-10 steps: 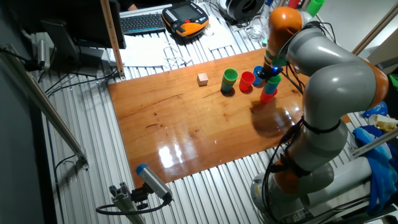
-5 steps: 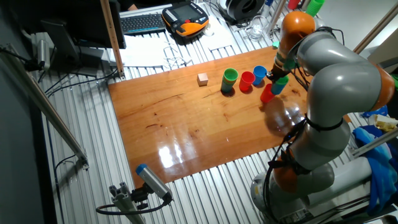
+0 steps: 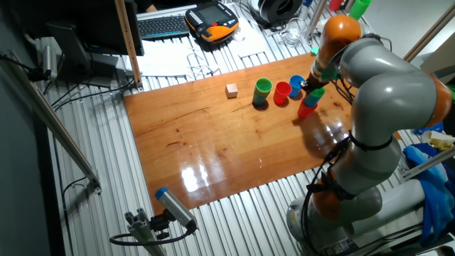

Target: Stack the cups

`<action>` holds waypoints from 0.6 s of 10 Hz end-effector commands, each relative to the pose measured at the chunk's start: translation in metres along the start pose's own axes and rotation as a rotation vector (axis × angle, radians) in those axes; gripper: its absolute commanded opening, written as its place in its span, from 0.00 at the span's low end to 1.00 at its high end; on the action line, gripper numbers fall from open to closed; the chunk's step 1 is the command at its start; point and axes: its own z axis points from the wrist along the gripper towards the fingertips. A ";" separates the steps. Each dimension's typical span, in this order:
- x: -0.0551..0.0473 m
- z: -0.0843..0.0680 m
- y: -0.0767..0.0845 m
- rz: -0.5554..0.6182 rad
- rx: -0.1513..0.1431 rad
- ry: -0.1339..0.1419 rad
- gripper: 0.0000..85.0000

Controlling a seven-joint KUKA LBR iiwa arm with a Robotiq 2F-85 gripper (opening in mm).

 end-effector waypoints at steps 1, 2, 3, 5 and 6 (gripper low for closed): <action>0.001 0.008 0.002 0.000 0.002 -0.017 0.00; 0.000 0.014 0.002 -0.005 -0.004 -0.016 0.00; -0.002 0.021 0.000 -0.011 -0.005 -0.019 0.00; 0.001 0.031 -0.005 -0.013 -0.009 -0.026 0.00; 0.004 0.035 -0.005 -0.005 -0.011 -0.030 0.00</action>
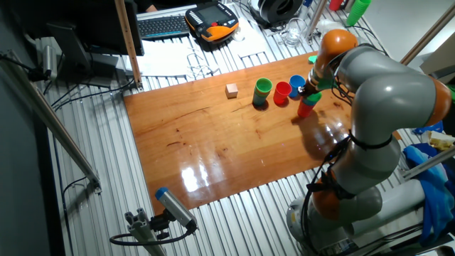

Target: Stack the cups

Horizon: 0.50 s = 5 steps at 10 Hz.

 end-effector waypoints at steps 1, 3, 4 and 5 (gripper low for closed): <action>0.003 0.004 0.001 0.011 0.001 -0.009 0.00; 0.009 0.010 0.006 0.041 0.017 -0.024 0.20; 0.010 0.012 0.010 0.057 0.022 -0.028 0.40; 0.011 0.014 0.012 0.062 0.027 -0.036 0.40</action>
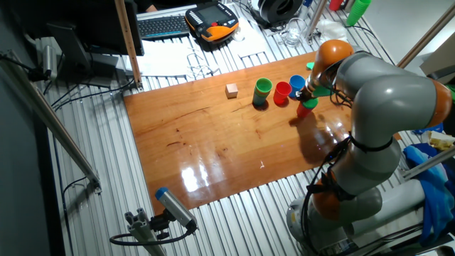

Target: Stack the cups

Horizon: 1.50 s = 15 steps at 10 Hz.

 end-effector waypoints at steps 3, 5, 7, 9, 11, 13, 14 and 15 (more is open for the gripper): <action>0.000 0.012 0.001 0.002 -0.006 -0.014 0.40; 0.000 0.019 0.000 -0.016 -0.010 -0.018 0.20; 0.000 0.021 0.000 -0.042 -0.009 -0.017 0.20; 0.000 0.025 -0.001 -0.051 -0.009 -0.018 0.20; 0.000 0.027 -0.002 -0.084 -0.013 -0.016 0.00; -0.006 0.013 -0.004 -0.100 -0.019 0.021 0.00; -0.010 0.002 -0.005 -0.099 -0.025 0.040 0.00; -0.015 -0.010 -0.007 -0.098 -0.028 0.061 0.00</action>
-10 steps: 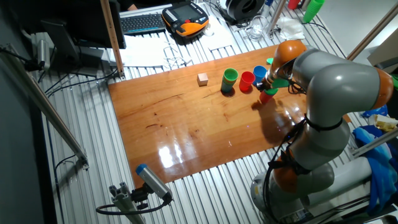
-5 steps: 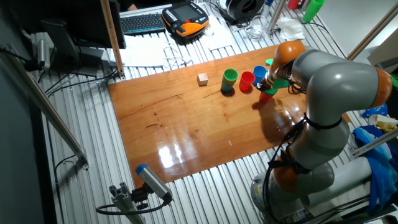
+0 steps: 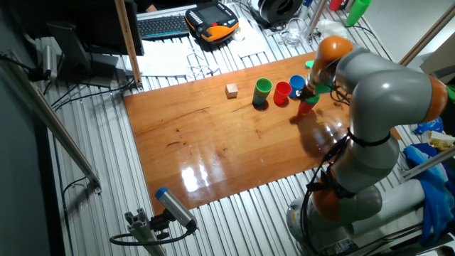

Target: Stack the cups

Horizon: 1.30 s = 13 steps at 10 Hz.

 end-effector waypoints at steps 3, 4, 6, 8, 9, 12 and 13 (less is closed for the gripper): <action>-0.020 -0.045 -0.007 -0.003 -0.012 0.047 0.00; -0.026 -0.052 -0.007 -0.001 -0.002 0.045 0.00; -0.036 -0.065 -0.001 0.028 -0.013 0.032 0.00; -0.045 -0.073 0.005 0.044 -0.023 0.027 0.00; -0.048 -0.074 0.010 0.048 -0.017 0.013 0.00; -0.054 -0.076 0.019 0.054 -0.017 0.007 0.00; -0.053 -0.076 0.019 0.052 -0.037 0.047 0.00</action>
